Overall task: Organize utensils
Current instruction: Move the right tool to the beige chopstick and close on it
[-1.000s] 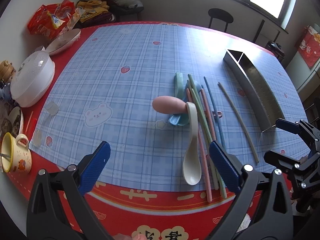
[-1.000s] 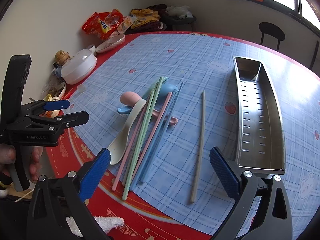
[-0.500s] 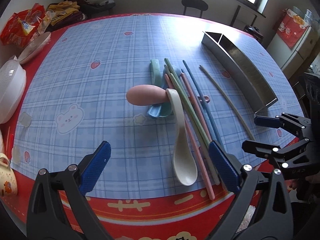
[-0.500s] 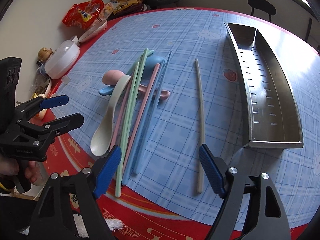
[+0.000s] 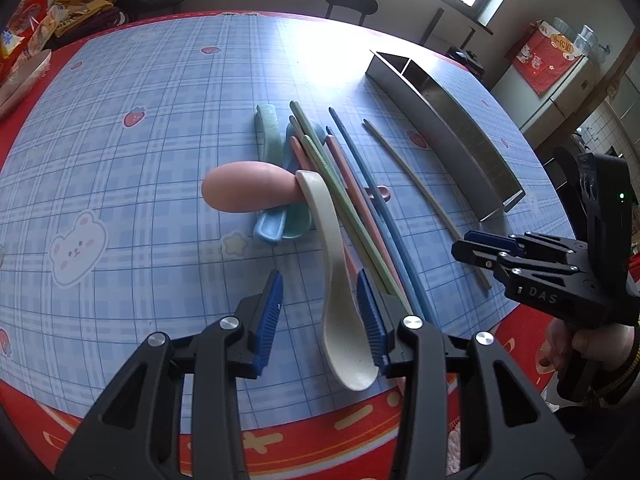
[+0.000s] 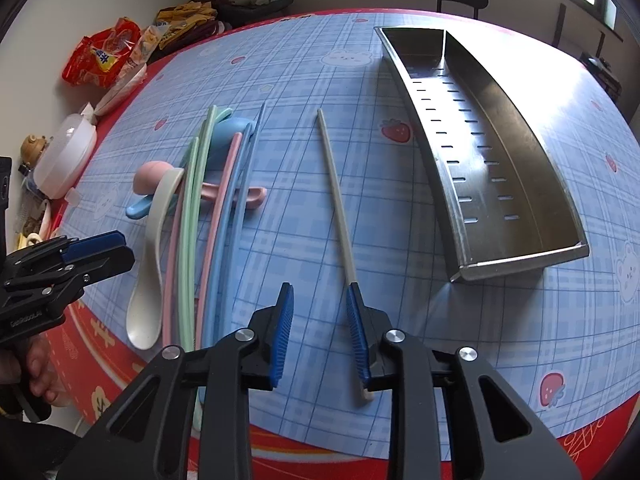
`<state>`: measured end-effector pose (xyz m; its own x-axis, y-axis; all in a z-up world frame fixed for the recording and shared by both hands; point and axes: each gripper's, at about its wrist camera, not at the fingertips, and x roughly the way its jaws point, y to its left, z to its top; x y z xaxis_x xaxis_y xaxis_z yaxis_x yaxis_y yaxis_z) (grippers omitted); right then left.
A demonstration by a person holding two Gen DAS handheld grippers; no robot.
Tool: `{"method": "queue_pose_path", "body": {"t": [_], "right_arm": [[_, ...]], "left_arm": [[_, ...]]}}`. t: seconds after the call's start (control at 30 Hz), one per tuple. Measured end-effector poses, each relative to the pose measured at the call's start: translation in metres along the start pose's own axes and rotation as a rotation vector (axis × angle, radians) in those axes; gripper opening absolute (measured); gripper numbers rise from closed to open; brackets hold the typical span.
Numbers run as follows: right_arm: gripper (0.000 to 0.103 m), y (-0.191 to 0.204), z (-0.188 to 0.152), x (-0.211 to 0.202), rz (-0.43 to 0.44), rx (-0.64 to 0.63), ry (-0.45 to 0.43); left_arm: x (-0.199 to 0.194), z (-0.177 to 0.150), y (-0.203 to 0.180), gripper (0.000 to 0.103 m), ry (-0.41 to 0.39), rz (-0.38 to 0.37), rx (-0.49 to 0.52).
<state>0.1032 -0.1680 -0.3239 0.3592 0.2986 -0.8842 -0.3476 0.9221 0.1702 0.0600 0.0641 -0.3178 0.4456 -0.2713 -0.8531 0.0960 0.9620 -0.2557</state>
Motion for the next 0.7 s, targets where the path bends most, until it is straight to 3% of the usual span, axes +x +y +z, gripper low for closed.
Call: {"method": "queue_pose_path", "body": {"t": [0.17, 0.37, 0.57, 0.6, 0.63, 0.7], "right_arm": [[0.025, 0.003, 0.011, 0.009, -0.107, -0.022, -0.019], [0.02, 0.004, 0.013, 0.017, -0.163, -0.034, 0.0], [0.007, 0.007, 0.007, 0.015, -0.089, -0.02, 0.026], [0.007, 0.006, 0.006, 0.015, -0.072, -0.013, 0.03], [0.007, 0.007, 0.004, 0.014, -0.059, -0.007, 0.035], [0.007, 0.007, 0.003, 0.013, -0.038, 0.0, 0.042]], "left_arm": [[0.003, 0.003, 0.001, 0.041, 0.001, -0.01, -0.005], [0.011, 0.003, 0.007, 0.041, 0.025, -0.063, -0.028], [0.02, 0.008, 0.007, 0.038, 0.034, -0.1, -0.035], [0.023, 0.011, 0.007, 0.035, 0.037, -0.096, -0.027], [0.025, 0.013, 0.006, 0.024, 0.042, -0.101, -0.024], [0.03, 0.017, 0.006, 0.018, 0.049, -0.11, -0.028]]}}
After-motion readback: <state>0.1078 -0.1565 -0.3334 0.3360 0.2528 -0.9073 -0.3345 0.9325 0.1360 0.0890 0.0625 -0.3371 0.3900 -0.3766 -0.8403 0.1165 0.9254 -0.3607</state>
